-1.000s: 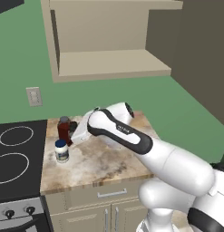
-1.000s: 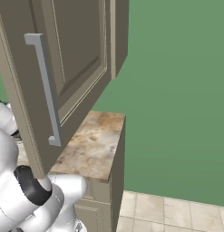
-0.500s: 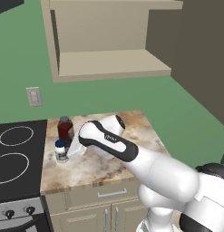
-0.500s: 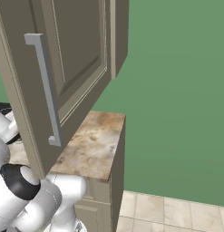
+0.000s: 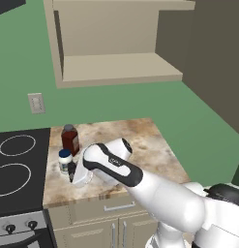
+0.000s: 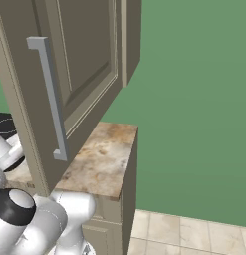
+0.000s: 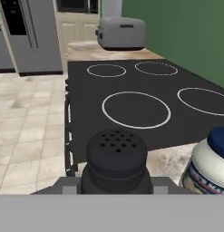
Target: Collect the paprika, mayonnaise, and shaker from the cabinet and place them next to the stove.
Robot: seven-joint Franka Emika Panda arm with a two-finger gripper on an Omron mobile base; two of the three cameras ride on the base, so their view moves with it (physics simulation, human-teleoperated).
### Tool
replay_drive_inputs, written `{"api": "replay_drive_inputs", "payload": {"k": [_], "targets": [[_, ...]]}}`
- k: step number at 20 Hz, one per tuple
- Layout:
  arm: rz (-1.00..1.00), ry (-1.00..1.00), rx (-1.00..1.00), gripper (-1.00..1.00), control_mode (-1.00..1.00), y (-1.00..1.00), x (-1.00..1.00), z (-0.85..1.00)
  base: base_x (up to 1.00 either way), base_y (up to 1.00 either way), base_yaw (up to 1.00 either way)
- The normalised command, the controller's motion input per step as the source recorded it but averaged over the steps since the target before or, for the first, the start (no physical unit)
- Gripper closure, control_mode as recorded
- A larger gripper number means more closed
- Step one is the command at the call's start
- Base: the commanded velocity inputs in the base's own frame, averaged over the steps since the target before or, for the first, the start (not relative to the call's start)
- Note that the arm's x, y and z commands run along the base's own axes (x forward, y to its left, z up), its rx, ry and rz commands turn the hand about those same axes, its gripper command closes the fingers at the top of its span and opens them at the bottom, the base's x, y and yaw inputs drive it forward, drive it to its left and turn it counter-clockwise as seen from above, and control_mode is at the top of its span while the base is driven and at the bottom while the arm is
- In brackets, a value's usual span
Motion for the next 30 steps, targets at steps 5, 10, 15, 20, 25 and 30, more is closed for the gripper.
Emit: {"api": "replay_drive_inputs", "payload": {"k": [5, 10, 15, 20, 25, 30], "targets": [[0.00, -0.10, 0.01, 1.00, -1.00, 0.00, -0.09, -0.45, 0.00, 0.00, 0.00], [0.00, -0.01, 0.03, 1.00, -1.00, 0.00, 0.03, -0.26, 0.00, 0.00, 0.00], [0.00, 0.00, 0.06, 1.00, -1.00, 0.00, 0.23, -0.10, 0.00, 0.00, 0.00], [0.01, 0.00, 0.05, 1.00, -1.00, 0.00, 0.23, -0.21, 0.00, 0.00, 0.00], [0.03, 0.00, 0.02, 1.00, -1.00, 0.00, 0.06, -0.28, 0.00, 0.00, 0.00], [0.05, 0.00, 0.03, 1.00, -1.00, 0.00, 0.15, -0.20, 0.00, 0.00, 0.00]]}}
